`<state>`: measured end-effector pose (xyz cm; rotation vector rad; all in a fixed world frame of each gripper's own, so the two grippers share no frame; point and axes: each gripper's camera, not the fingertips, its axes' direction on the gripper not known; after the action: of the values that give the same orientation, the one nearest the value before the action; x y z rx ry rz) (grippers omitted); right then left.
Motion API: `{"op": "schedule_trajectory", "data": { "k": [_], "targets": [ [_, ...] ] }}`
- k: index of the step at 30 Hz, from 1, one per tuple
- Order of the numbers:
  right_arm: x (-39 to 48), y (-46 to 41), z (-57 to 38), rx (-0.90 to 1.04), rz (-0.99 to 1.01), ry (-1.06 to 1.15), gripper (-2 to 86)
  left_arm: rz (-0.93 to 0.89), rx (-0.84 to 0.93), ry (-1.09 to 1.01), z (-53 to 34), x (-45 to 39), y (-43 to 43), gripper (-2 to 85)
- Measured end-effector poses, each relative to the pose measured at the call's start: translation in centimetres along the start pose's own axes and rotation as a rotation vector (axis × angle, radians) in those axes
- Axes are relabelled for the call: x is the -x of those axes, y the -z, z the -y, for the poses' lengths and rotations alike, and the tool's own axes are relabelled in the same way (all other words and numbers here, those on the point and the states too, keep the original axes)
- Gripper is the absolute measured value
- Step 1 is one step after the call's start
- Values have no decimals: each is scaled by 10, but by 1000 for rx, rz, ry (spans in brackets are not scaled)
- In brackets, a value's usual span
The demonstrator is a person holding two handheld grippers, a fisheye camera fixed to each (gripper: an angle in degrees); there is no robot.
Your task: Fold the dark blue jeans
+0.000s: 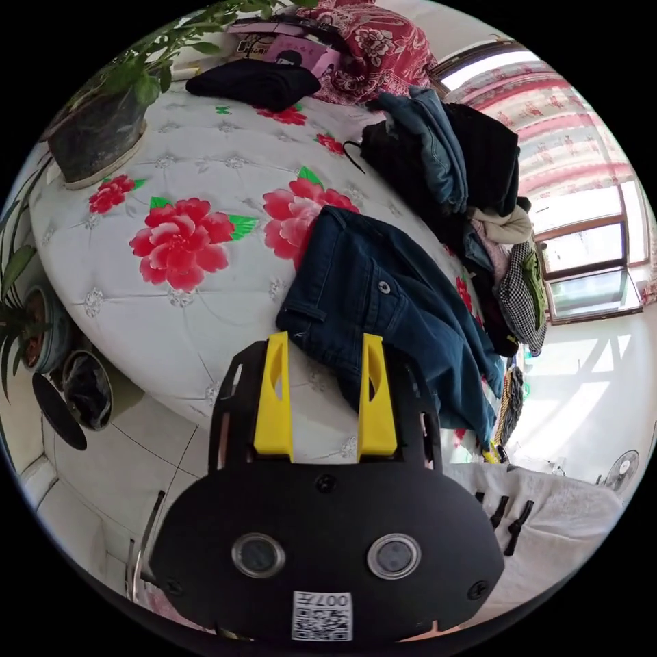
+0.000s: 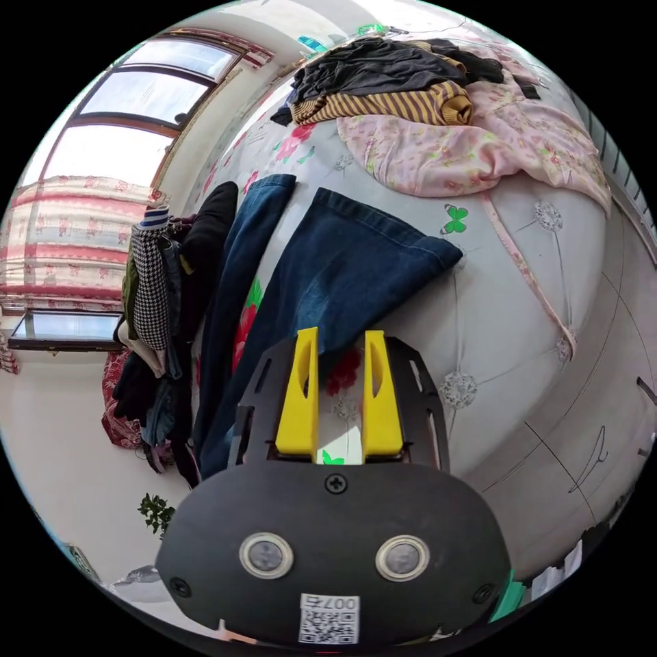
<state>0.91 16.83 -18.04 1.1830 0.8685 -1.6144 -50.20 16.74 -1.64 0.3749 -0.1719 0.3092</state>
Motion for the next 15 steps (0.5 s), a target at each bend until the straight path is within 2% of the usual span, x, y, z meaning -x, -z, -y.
{"op": "schedule_trajectory", "data": {
  "k": [2,4,5,7,8,11,15],
  "targets": [
    [3,-7,6,15,-31,-12,32,-7,29,50,12,15,-8,139],
    [9,-19,12,44,-61,-26,16,-18,117,148,22,32,-33,62],
    [11,-22,13,61,-69,-31,11,31,87,167,21,32,-28,39],
    [32,-17,19,43,-82,-12,2,-156,99,159,36,30,-29,3],
    [40,-13,22,30,-60,15,1,-194,88,147,41,27,-26,2],
    [87,20,34,-30,140,142,-2,-278,-28,-17,77,-4,20,-5],
    [151,89,36,-125,428,322,-4,-384,-193,-347,120,-80,120,-6]
  ]
}}
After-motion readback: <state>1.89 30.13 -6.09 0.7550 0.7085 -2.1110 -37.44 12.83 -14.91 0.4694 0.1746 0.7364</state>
